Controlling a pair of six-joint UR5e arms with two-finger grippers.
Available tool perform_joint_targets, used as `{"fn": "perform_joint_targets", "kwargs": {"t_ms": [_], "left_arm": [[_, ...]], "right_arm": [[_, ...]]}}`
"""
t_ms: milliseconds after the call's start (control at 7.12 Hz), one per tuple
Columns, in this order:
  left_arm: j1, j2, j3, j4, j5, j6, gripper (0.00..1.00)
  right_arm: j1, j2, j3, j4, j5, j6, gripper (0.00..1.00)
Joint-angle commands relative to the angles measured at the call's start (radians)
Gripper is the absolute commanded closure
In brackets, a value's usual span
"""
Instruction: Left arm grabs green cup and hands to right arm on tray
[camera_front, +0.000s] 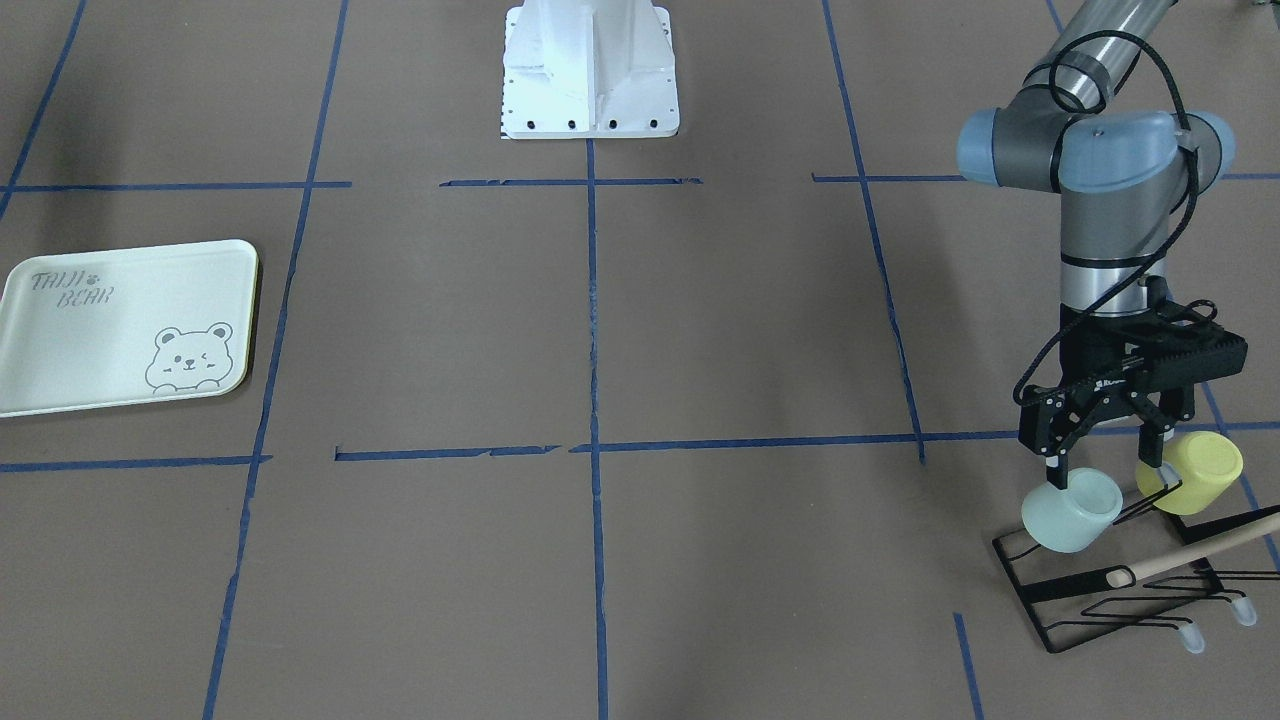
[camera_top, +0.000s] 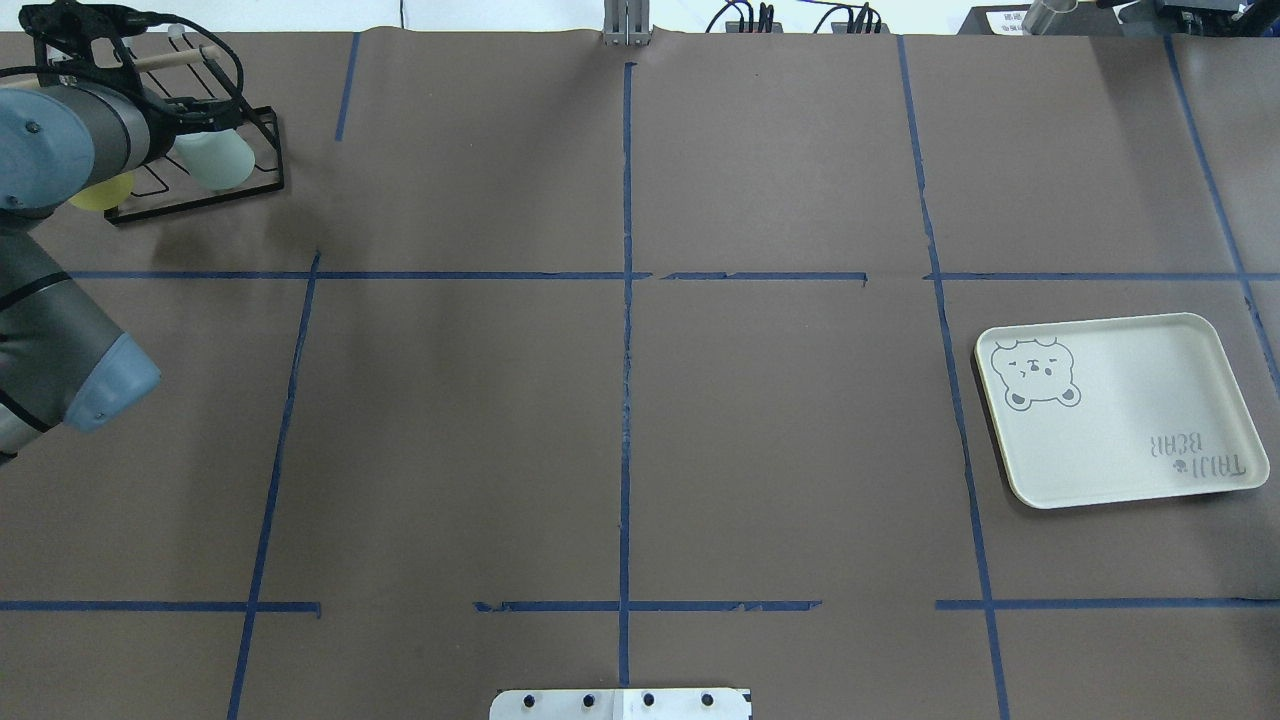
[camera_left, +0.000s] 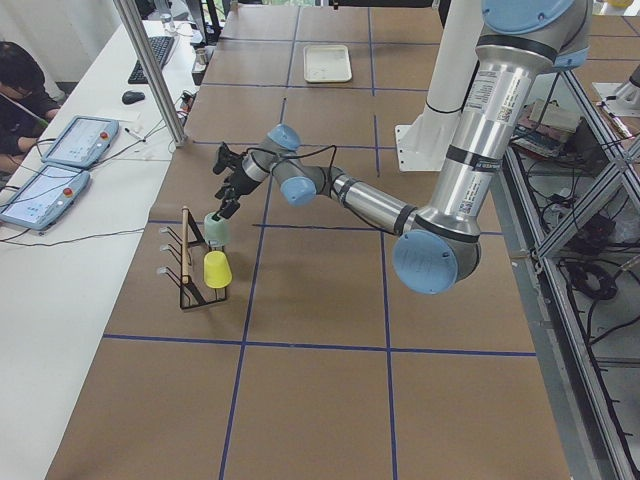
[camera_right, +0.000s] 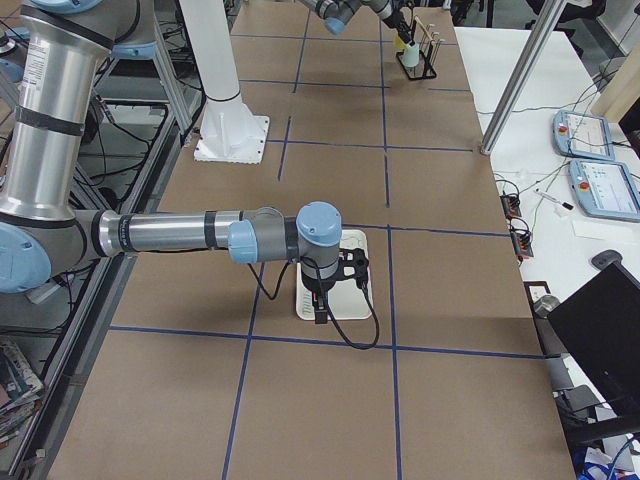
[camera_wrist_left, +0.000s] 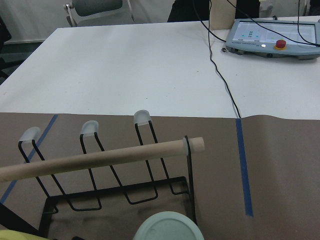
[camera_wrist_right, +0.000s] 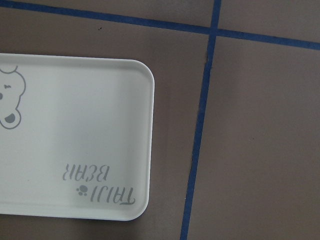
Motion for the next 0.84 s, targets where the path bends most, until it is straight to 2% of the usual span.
{"fn": "perform_joint_targets", "kwargs": {"t_ms": [0, 703], "left_arm": [[0.005, -0.008, 0.084, -0.109, 0.040, 0.006, 0.00], [0.044, -0.019, 0.161, -0.140, 0.089, 0.007, 0.00]], "right_arm": [[0.000, 0.000, -0.001, 0.000, 0.000, 0.000, 0.00], [0.000, -0.001, -0.001, 0.000, 0.000, 0.000, 0.00]]}}
